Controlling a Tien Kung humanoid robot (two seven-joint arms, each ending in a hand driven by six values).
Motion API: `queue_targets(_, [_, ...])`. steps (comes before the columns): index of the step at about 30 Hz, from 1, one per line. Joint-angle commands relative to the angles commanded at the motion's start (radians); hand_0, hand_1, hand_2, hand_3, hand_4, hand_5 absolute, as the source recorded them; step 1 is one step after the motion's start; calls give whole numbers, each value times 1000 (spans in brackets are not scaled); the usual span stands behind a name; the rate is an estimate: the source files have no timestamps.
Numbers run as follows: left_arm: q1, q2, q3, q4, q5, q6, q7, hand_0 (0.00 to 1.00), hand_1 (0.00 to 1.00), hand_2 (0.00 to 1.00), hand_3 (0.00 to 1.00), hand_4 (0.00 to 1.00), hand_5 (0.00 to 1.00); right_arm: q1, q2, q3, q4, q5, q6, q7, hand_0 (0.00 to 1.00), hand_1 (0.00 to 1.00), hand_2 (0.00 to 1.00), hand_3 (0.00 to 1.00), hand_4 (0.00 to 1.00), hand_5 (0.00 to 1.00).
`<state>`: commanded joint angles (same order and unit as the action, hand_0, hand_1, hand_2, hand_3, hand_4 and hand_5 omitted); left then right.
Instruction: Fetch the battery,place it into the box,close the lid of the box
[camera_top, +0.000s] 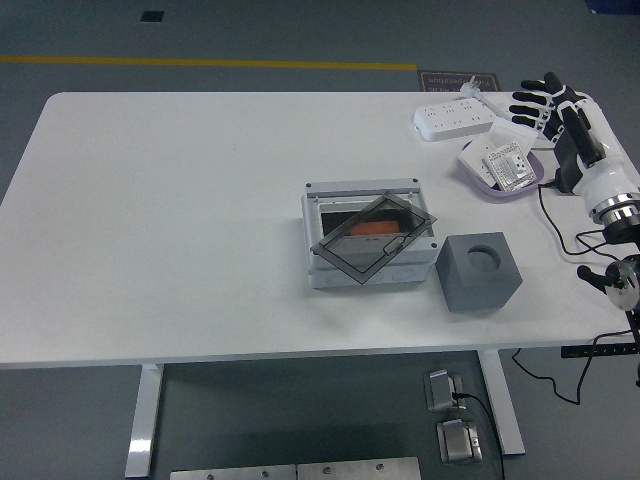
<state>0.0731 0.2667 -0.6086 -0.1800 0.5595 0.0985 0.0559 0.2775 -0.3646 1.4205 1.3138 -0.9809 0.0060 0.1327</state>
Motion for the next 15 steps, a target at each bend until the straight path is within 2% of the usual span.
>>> queue_targets(15, [14,16,-21,0,12,-3,1,454,577,539,534,357,2,3,5,-32,-4,-15,-5,-16,719,647,672,648,824,772])
